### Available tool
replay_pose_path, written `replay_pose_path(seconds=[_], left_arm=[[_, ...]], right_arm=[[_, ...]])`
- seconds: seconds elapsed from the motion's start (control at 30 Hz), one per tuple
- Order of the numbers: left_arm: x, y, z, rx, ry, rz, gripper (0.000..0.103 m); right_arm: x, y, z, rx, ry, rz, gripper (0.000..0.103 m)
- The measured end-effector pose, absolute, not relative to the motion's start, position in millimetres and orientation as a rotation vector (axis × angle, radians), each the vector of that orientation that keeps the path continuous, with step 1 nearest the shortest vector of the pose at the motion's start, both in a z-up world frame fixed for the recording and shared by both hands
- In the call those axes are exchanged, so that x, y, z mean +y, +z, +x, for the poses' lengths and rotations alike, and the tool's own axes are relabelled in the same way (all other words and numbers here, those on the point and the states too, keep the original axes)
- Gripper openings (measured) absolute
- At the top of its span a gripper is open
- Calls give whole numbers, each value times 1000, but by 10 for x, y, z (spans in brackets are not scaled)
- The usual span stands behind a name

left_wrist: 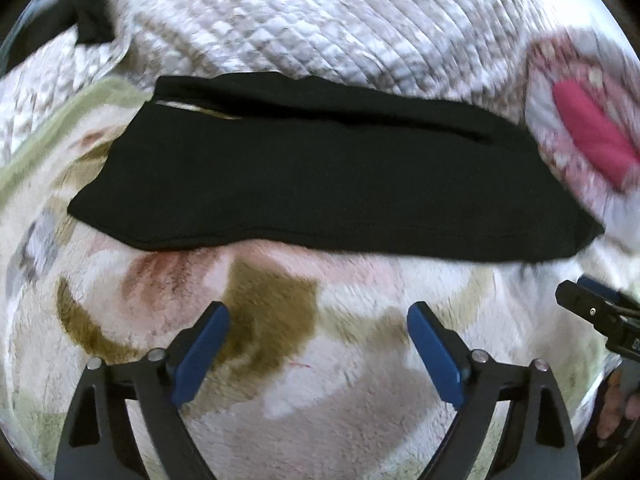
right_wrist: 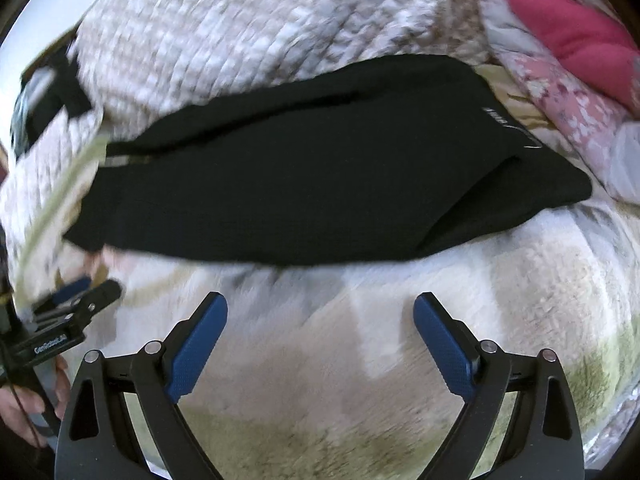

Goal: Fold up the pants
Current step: 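Grasp the black pants' waistband edge with both grippers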

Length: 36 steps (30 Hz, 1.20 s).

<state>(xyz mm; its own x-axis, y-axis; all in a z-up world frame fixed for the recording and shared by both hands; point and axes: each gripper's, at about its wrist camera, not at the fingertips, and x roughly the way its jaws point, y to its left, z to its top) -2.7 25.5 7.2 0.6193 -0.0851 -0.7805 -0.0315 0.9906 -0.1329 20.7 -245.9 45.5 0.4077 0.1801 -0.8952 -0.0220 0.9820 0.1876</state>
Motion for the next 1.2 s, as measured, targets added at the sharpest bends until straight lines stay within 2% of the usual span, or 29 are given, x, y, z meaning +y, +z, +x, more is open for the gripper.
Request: replay_pose_path(seconds=[0.27, 0.43, 0.57, 0.67, 0.77, 0.83, 0.87, 0.93, 1.03, 1.2], left_arm=[[786, 54, 192, 895, 30, -334, 90], [1068, -33, 352, 890, 66, -449, 87], [1114, -52, 469, 877, 70, -472, 87], [1147, -44, 558, 865, 82, -469, 82], [1222, -37, 640, 858, 111, -469, 67], [1282, -45, 685, 856, 133, -468, 49], [1305, -54, 716, 858, 146, -466, 44], [1340, -60, 769, 865, 163, -459, 19], [1375, -55, 793, 885, 166, -470, 7], [1333, 205, 592, 849, 155, -421, 6]], right_arm=[[-2982, 379, 449, 1143, 24, 373, 90], [-3175, 382, 651, 1096, -1, 460, 82], [-3260, 434, 787, 1054, -2, 483, 70], [-3381, 415, 874, 1043, -26, 516, 64], [-3456, 385, 951, 1042, -49, 522, 52], [-3498, 359, 975, 1044, -63, 525, 42], [-3507, 348, 988, 1045, -71, 522, 32], [-3550, 316, 1000, 1055, -96, 513, 14], [-3601, 348, 972, 1062, -88, 535, 6], [-3606, 577, 832, 1046, -62, 541, 4]])
